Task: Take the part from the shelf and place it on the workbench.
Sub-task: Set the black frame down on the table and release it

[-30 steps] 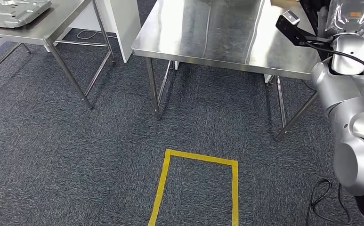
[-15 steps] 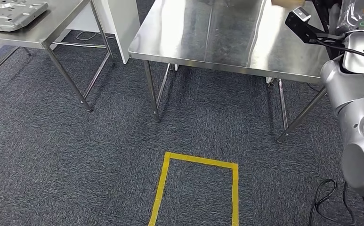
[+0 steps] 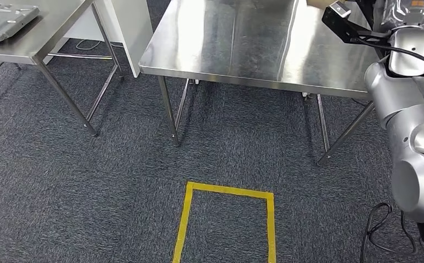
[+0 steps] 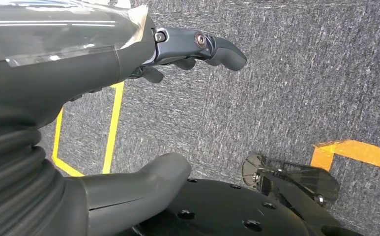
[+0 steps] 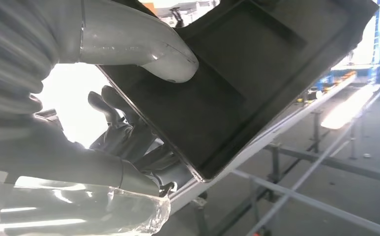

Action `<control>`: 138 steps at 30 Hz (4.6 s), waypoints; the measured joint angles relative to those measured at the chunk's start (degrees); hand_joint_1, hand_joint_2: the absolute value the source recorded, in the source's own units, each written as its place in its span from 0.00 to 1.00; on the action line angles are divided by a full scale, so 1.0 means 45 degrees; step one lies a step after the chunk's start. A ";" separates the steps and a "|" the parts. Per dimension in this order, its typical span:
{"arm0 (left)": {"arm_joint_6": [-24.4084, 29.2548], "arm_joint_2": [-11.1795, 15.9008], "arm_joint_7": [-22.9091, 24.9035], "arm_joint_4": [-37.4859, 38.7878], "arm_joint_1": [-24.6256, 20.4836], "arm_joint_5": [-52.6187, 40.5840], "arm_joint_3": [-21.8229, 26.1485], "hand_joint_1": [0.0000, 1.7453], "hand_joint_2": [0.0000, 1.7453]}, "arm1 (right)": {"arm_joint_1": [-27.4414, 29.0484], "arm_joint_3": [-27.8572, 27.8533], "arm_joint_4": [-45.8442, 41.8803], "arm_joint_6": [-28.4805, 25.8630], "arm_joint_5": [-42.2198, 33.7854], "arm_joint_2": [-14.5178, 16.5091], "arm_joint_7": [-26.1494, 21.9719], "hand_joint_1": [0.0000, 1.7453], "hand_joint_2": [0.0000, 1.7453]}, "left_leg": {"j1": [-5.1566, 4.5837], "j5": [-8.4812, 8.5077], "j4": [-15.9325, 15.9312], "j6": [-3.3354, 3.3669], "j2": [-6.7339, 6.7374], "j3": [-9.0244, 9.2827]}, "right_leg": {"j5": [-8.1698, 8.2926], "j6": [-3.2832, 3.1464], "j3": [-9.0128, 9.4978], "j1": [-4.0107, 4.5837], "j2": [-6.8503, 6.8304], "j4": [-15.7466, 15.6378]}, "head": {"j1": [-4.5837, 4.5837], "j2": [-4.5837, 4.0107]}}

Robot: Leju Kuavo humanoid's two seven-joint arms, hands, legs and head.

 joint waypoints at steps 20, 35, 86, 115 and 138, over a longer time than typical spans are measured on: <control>0.0217 0.0006 0.0284 0.0004 -0.0034 -0.0130 0.0000 0.00 1.00 | 0.0123 0.0258 0.0216 -0.0136 0.0000 0.0951 0.0171 1.00 1.00 | 0.0141 -0.2194 0.3286 -0.0627 0.0020 -0.0973 | 0.0608 -0.0172 -0.0466 -0.0255 -0.0125 -0.0033 | -0.0183 0.0000; 0.0356 -0.0065 0.0616 0.0076 -0.0079 -0.0396 0.0000 0.00 1.00 | 0.0111 0.0403 0.0294 -0.0188 0.0005 0.1409 0.0319 1.00 1.00 | 0.0038 -0.0264 -0.0097 0.0281 0.0009 0.0473 | -0.0841 0.0282 -0.1558 -0.0060 -0.0109 0.3058 | -0.0084 0.0000; 0.0353 -0.0120 0.0358 0.0072 -0.0009 -0.0130 0.0330 0.00 1.00 | -0.0081 0.0621 0.0520 0.0131 -0.0008 0.1324 -0.0089 1.00 1.00 | 0.0061 -0.0317 0.1565 -0.0388 -0.0021 -0.0896 | 0.0538 -0.0278 0.0075 -0.0093 -0.0081 -0.0383 | -0.0193 0.0000; 0.0605 -0.0149 0.0928 0.0073 -0.0065 -0.0448 0.0330 0.00 1.00 | 0.0346 0.0621 0.0724 0.0129 -0.0011 0.1494 0.0106 1.00 1.00 | 0.0100 -0.1940 0.3583 -0.0526 -0.0021 -0.1329 | 0.0759 -0.0265 -0.0225 -0.0152 -0.0172 -0.0361 | -0.0301 0.0000; 0.0690 -0.0222 0.1130 0.0072 -0.0045 -0.0185 0.0352 0.00 1.00 | 0.1256 0.0902 0.0844 0.0251 0.0001 0.1760 0.0453 1.00 1.00 | -0.0038 -0.0372 -0.0047 0.0138 -0.0089 0.0543 | 0.0879 0.0269 -0.0393 -0.0017 -0.0173 -0.0336 | -0.0074 0.0000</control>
